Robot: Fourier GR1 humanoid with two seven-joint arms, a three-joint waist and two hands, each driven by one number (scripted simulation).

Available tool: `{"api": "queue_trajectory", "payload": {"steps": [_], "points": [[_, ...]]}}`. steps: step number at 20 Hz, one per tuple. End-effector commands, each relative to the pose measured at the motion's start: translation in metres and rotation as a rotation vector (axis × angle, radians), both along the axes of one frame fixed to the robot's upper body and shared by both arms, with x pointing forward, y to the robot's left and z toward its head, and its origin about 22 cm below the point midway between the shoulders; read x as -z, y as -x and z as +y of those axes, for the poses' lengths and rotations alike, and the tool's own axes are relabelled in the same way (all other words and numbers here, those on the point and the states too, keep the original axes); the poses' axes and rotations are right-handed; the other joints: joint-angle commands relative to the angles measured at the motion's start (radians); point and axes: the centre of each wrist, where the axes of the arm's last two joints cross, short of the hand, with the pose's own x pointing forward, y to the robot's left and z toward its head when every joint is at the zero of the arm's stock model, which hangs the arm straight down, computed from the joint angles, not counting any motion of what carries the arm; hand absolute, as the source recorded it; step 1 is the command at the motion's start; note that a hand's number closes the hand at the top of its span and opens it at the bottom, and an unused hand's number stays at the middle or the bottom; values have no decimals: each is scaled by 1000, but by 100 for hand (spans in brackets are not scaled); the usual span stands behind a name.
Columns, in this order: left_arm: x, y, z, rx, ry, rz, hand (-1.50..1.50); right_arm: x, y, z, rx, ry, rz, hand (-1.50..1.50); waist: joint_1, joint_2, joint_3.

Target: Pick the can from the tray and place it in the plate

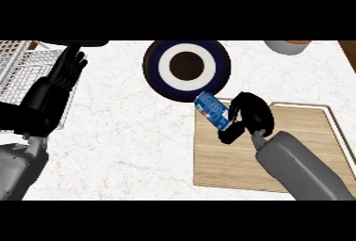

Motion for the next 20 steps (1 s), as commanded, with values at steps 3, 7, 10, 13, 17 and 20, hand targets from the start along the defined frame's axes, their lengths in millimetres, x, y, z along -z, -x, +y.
{"api": "queue_trajectory", "payload": {"steps": [3, 7, 10, 13, 17, 20], "points": [[7, -9, 5, 5, -12, 25, 0, -31, -34, 98, -6, 210, -77, -150, -2, 16, 18], [-3, -7, -9, 37, -14, -10, 0, -69, -59, 123, 50, 429, 52, -150, 24, 14, 17], [2, -8, 0, 28, -13, -15, 0, -74, -74, 126, 122, 554, 244, -150, 29, 21, 14], [0, -9, -6, 44, -10, -2, 0, -75, -83, 131, 138, 686, 409, -150, 28, 17, 13], [-2, -12, -7, 38, -5, -13, 0, -57, -94, 124, 181, 752, 608, -150, 29, 27, 14], [5, -10, -6, 44, -14, 6, 0, -48, -101, 117, 214, 750, 752, -150, 25, 29, 14]]}}
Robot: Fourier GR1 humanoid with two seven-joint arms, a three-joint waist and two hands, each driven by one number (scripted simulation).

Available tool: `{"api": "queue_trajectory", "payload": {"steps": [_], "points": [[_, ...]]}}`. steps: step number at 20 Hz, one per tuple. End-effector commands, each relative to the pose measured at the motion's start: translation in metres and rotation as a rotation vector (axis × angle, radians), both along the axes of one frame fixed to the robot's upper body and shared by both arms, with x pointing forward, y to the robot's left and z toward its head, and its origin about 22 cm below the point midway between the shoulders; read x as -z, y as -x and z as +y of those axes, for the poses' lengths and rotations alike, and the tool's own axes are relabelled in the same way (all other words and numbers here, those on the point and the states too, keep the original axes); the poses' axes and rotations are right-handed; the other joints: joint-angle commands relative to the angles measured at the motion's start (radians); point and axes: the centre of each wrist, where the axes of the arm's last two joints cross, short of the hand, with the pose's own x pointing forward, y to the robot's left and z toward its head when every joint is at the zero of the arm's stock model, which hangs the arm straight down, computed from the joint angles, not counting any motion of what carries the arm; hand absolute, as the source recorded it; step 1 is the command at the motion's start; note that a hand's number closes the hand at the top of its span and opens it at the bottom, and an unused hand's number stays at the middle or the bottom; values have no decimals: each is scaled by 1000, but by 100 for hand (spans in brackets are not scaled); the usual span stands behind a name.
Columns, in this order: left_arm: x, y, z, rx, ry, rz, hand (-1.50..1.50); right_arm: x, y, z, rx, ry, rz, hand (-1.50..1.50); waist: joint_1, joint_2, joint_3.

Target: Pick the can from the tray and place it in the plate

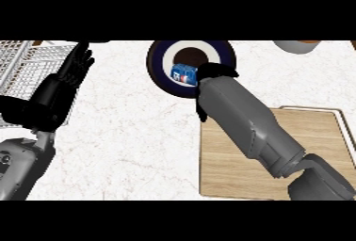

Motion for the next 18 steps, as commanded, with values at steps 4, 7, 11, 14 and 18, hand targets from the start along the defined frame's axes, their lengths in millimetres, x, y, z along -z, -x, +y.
{"api": "queue_trajectory", "payload": {"steps": [4, 7, 11, 14, 18], "points": [[1, -3, 5, -7, 0, 7, 0, -10, -16, 3, 161, 245, 327, -150, 0, -4, 1], [0, -4, -2, 2, 9, 8, 0, -9, -20, -3, 193, 302, 333, -150, -2, -5, 3], [8, -1, -9, 9, 6, 15, 0, 7, -21, -18, 210, 372, 351, -150, -5, -3, 4], [10, -2, 2, -9, 6, 15, 0, 0, -25, -24, 226, 440, 400, -150, -7, -5, 3], [-2, -8, 3, -21, 13, 4, 0, -2, -26, -23, 237, 483, 411, -150, -22, -5, 4]]}}
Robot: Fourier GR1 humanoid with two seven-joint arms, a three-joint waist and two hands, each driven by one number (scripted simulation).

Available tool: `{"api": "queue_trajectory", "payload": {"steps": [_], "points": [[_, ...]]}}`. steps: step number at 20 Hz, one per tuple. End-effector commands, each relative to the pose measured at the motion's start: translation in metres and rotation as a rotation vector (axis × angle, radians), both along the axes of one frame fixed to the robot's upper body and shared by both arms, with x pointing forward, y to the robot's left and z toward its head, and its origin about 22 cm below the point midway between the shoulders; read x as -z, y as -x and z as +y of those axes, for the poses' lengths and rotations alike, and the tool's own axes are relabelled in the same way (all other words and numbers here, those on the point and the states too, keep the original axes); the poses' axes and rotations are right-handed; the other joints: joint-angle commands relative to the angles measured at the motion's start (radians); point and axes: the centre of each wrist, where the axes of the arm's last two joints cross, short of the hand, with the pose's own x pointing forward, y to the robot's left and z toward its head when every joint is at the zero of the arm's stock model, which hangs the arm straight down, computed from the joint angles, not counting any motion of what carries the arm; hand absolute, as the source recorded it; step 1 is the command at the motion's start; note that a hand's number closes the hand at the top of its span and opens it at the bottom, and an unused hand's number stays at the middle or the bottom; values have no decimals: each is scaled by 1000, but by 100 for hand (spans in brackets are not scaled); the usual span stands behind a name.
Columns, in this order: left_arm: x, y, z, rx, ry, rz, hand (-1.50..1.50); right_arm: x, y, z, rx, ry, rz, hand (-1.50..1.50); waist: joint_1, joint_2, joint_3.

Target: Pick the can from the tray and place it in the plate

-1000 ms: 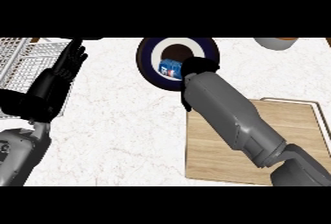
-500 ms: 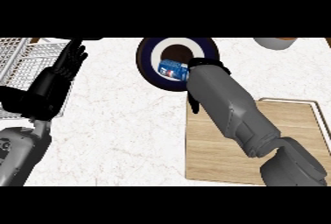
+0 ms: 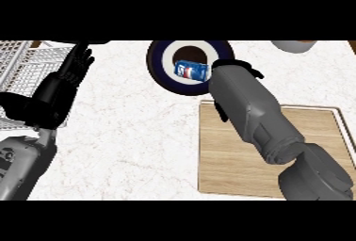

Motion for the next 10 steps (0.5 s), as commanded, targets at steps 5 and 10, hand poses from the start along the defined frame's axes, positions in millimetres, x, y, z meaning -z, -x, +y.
{"api": "queue_trajectory", "payload": {"steps": [5, 10], "points": [[5, 0, 15, -28, -7, 15, 0, 20, 6, -2, 107, 223, 139, -150, -21, -3, 1], [-8, -3, 19, -37, -10, 6, 0, 24, 7, -4, 106, 221, 198, -150, -42, -5, 2]]}}
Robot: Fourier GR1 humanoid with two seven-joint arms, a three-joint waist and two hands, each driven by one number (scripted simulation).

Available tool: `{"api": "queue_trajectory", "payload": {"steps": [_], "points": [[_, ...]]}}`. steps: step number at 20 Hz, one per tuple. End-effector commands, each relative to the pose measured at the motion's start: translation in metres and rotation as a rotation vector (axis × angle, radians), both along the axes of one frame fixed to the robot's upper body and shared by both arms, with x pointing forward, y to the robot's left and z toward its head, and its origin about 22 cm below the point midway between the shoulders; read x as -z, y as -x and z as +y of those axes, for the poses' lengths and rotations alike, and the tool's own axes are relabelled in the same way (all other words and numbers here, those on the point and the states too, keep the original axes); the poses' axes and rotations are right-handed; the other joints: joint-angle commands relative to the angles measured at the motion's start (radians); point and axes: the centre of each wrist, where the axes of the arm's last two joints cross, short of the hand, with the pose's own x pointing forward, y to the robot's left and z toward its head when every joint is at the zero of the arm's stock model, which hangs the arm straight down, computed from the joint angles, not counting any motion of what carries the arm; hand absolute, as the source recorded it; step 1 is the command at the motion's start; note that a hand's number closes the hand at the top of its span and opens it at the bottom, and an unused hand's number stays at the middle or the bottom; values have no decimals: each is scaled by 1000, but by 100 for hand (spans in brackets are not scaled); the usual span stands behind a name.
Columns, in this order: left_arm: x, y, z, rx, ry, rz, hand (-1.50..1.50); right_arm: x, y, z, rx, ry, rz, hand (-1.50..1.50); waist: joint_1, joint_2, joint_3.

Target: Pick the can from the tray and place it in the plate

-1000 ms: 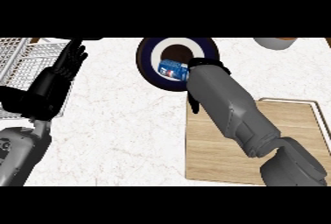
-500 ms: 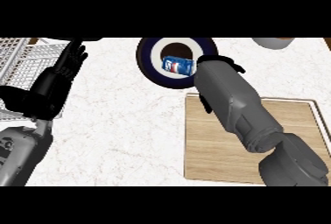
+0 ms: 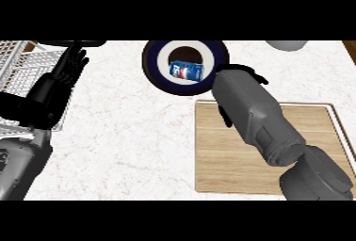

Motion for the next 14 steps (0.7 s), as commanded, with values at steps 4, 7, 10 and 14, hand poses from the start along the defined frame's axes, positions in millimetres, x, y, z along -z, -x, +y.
{"api": "queue_trajectory", "payload": {"steps": [4, 7, 10, 14], "points": [[8, 4, 0, -13, 16, 13, 0, 14, 6, 4, 90, 192, 105, -150, -11, -5, 0], [-7, 3, 1, -15, 11, -4, 0, 16, 7, 3, 106, 231, 122, -150, -12, -11, 1], [6, 12, 2, -5, 4, 11, 0, 37, 14, -6, 88, 261, 158, -150, -7, -9, 1], [20, 9, 0, -29, 17, 7, 0, 28, 14, 8, -77, 171, -13, 150, -33, -8, 2]]}}
